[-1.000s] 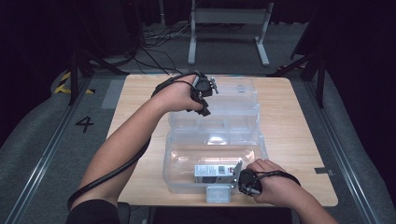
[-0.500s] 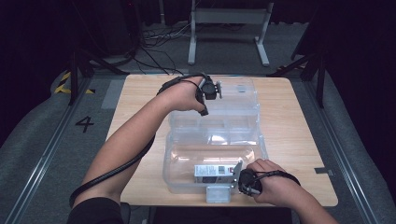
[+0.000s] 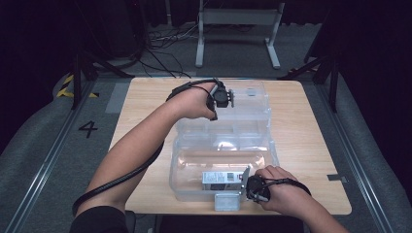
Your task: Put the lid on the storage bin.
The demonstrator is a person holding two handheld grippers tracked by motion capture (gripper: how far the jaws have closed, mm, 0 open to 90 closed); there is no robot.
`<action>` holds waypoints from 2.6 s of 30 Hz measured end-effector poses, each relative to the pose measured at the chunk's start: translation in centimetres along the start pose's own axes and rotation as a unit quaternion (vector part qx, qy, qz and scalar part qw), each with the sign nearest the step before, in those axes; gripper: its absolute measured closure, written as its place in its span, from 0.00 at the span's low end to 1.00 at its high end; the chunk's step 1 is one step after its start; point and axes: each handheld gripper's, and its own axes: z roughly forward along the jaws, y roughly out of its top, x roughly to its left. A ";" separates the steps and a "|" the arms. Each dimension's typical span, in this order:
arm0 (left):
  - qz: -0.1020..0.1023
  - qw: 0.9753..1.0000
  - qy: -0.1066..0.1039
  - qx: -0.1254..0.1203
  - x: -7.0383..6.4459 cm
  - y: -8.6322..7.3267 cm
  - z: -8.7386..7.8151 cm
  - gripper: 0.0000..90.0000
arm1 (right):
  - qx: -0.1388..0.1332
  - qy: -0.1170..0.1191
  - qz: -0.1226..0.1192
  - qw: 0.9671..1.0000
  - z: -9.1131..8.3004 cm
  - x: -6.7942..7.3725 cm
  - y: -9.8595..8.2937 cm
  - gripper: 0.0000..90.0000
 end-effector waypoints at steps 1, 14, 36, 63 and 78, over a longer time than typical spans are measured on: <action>-0.010 1.000 0.001 -0.001 -0.3 0.0 0.0 0.99 | 0.006 -0.002 -0.004 1.000 0.0 -0.1 0.1 0.96; 0.012 1.000 0.017 -0.003 -1.4 0.2 -0.8 0.99 | 0.008 0.004 0.014 1.000 0.0 -0.2 0.2 0.96; 0.052 0.998 0.044 -0.014 -5.7 0.1 -3.4 0.99 | 0.010 0.005 0.015 1.000 0.0 -0.1 0.3 0.96; 0.065 0.996 0.053 -0.034 -9.5 -0.8 -4.5 0.99 | 0.000 -0.004 0.009 1.000 0.1 0.1 0.2 0.95; 0.058 0.996 0.040 -0.055 -10.7 -1.5 -4.7 0.99 | 0.009 -0.009 0.011 1.000 0.0 0.3 0.2 0.93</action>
